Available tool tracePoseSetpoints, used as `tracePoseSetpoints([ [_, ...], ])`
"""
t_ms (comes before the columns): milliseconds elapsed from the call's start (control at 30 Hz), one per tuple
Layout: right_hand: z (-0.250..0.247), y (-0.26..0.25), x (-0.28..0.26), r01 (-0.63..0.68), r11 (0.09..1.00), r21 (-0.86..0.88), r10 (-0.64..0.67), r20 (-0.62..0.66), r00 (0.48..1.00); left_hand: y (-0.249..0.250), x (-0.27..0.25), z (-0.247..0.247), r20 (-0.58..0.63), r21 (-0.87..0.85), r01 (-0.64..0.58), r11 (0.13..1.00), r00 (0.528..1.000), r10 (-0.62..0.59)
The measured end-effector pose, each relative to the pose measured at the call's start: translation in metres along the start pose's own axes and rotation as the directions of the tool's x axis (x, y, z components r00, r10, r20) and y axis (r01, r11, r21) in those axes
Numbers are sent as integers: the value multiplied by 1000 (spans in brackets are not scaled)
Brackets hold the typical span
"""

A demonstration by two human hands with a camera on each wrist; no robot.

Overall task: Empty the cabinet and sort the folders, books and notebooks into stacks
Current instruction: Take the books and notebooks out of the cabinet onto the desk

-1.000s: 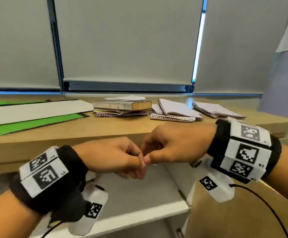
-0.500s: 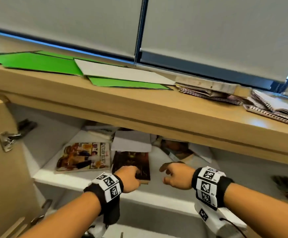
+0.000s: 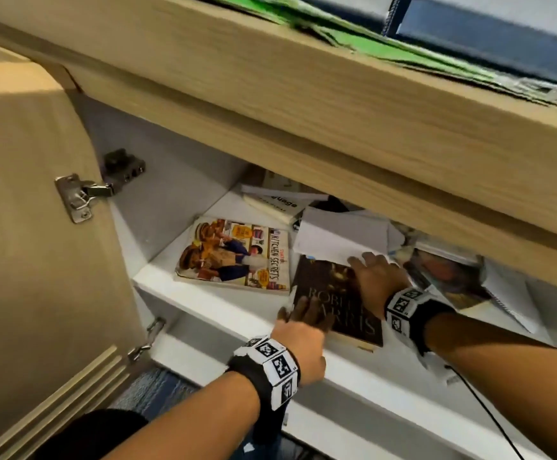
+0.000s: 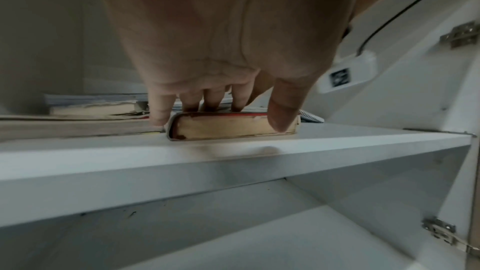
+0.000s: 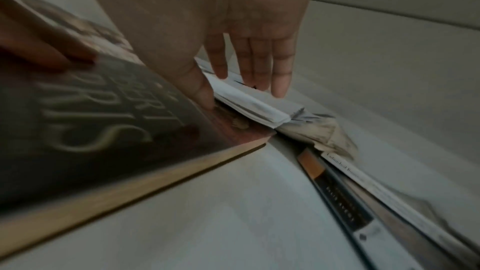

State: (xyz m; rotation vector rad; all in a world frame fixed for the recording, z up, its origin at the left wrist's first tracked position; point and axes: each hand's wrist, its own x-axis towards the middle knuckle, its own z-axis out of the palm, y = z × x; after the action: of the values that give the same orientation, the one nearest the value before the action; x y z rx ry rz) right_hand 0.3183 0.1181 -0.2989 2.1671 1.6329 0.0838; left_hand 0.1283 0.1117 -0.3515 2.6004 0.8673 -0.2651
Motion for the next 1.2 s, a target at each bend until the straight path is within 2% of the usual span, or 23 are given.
tracePoseSetpoints([
  [67, 0, 1, 22, -34, 994, -100, 34, -4, 999, 0, 0, 2, 3, 52, -7, 999, 1000, 7],
  [133, 3, 3, 41, -72, 989, -129, 76, 27, 997, 0, 0, 4, 21, 79, -7, 997, 1000, 6],
  [233, 8, 7, 60, -84, 988, -126, 91, 54, 994, 0, 1, 9, -5, 77, -16, 997, 1000, 16],
  [367, 8, 6, 59, -53, 993, -107, 57, 31, 998, -3, 0, 11, -18, 62, -39, 997, 999, 40],
  [500, 2, 15, 47, 0, 1000, -27, 1, 46, 999, -3, -3, 2, -7, -3, -38, 999, 999, 38],
  [600, -3, 21, 22, 55, 997, -49, -53, 34, 998, -5, -13, -12, -34, -179, 1, 984, 999, -8],
  [667, -5, 26, 0, 101, 989, -110, -98, 33, 995, -12, -21, -19, -93, -414, 53, 908, 991, -101],
  [767, -3, 34, -34, 187, 979, -78, -187, 9, 982, -22, -37, -26, -210, -686, 39, 727, 945, -250],
  [867, 5, 40, -54, 255, 966, 40, -253, -38, 967, -31, -44, -27, -241, -770, 61, 636, 894, -377],
  [967, 7, 41, -71, 316, 946, 66, -316, -16, 949, -37, -46, -25, -237, -800, 73, 596, 873, -425],
  [1067, -2, 42, -87, 430, 899, 84, -429, -31, 903, -40, -47, -19, -178, -803, 130, 582, 880, -441],
  [1133, -15, 40, -98, 584, 811, 42, -563, -219, 797, -41, -50, -16, -96, -839, 162, 520, 896, -434],
  [1200, -24, 32, -107, 661, 749, -56, -641, -317, 699, -39, -57, -15, 15, -899, 182, 399, 922, -386],
])
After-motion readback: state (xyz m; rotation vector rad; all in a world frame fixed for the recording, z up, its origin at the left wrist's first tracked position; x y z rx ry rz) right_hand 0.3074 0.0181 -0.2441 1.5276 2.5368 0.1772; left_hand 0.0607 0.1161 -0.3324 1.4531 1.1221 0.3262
